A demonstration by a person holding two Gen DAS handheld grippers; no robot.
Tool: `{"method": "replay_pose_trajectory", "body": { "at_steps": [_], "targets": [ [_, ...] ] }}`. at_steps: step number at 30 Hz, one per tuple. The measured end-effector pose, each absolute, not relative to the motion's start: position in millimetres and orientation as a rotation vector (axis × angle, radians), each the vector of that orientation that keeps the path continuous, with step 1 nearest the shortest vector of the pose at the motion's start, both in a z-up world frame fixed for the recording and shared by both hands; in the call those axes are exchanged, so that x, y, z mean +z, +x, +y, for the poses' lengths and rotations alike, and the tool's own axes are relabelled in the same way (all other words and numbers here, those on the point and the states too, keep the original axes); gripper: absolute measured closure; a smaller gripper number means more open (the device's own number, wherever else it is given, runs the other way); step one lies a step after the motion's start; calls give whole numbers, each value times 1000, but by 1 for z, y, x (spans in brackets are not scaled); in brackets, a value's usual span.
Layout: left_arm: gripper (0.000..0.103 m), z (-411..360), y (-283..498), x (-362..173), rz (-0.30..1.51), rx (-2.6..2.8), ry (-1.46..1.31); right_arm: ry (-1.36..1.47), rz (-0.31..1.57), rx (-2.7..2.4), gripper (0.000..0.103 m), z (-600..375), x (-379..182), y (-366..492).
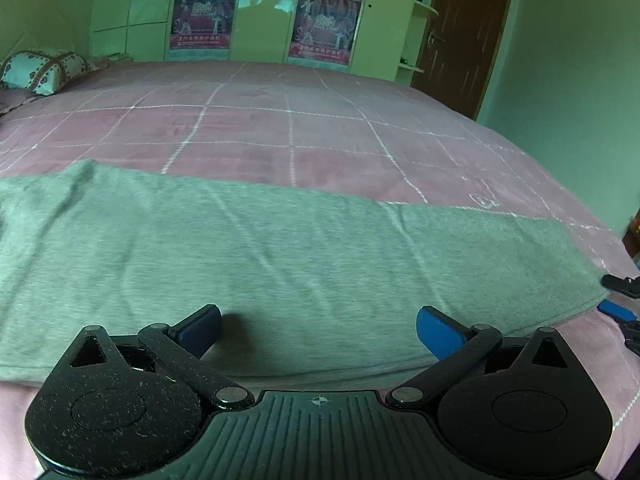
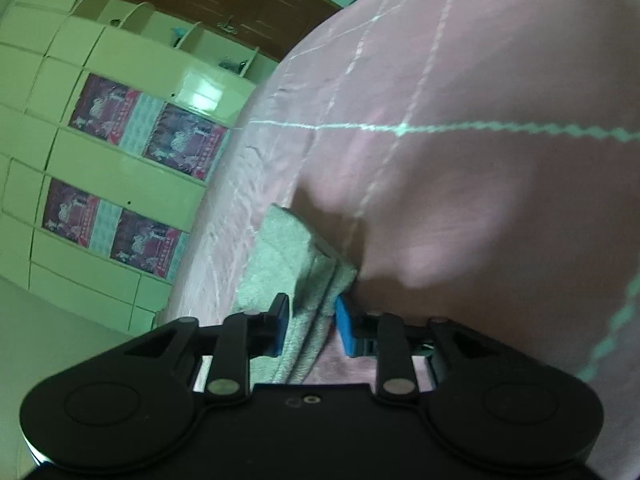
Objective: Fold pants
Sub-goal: 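Grasp the end of the grey-green sweatpants with the right tool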
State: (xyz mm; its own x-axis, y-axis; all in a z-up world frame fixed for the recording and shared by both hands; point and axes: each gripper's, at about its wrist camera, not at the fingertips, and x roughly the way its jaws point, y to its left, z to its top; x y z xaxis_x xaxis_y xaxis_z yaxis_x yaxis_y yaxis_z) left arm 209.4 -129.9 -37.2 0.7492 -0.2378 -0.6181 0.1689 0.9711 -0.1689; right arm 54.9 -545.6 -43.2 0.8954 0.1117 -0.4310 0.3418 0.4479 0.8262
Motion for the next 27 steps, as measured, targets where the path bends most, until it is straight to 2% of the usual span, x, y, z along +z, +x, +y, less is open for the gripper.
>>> {"method": "replay_pose_trajectory", "body": {
  "at_steps": [6,27],
  "targets": [
    [0,-171,210,-48,752,-175,23,1095,480,-143,83,-545,-43,54],
    [0,-171,209,-51,750,-164,13,1256,502,-105,85,-543,-52,56]
  ]
}}
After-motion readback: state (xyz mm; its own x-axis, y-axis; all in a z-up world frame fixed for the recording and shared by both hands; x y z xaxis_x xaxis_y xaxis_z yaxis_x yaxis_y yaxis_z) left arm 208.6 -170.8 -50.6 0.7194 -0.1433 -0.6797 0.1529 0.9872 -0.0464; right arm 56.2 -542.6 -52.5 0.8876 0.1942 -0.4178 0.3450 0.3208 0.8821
